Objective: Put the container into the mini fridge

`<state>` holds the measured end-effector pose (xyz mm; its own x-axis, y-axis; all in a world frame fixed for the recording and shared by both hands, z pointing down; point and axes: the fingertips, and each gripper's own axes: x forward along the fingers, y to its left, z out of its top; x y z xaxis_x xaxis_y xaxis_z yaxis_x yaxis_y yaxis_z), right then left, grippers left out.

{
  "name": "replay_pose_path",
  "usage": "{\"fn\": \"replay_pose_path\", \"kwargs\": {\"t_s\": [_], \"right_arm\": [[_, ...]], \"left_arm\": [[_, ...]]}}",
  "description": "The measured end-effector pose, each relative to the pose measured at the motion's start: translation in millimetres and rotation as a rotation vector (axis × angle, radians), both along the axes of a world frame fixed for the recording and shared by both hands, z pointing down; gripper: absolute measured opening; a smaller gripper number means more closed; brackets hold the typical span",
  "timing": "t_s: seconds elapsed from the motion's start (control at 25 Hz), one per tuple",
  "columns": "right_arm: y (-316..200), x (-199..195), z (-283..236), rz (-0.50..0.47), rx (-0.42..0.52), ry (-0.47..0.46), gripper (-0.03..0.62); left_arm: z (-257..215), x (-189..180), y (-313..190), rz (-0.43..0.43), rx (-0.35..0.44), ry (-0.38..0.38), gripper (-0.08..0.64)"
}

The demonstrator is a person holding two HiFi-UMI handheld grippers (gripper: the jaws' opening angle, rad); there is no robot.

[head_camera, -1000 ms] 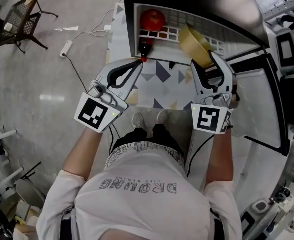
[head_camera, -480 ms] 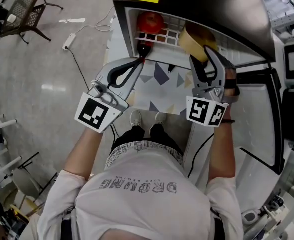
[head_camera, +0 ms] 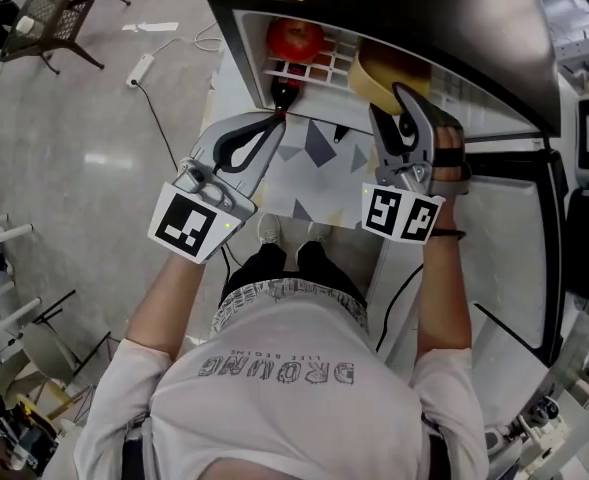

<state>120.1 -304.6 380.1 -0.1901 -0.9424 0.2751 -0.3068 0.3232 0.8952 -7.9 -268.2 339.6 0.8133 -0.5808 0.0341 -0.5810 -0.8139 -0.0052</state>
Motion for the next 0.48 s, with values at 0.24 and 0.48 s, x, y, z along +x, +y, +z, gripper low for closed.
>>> {"fn": "replay_pose_path", "kwargs": {"t_s": [0.24,0.48], "right_arm": [[-6,6,22,0.004,-0.052,-0.015,0.201],[-10,3,40,-0.001,-0.103,-0.018,0.2]], "left_arm": [[9,4,0,-0.006,-0.02,-0.007,0.006],[16,5,0,-0.01,-0.035,-0.015,0.008]]}}
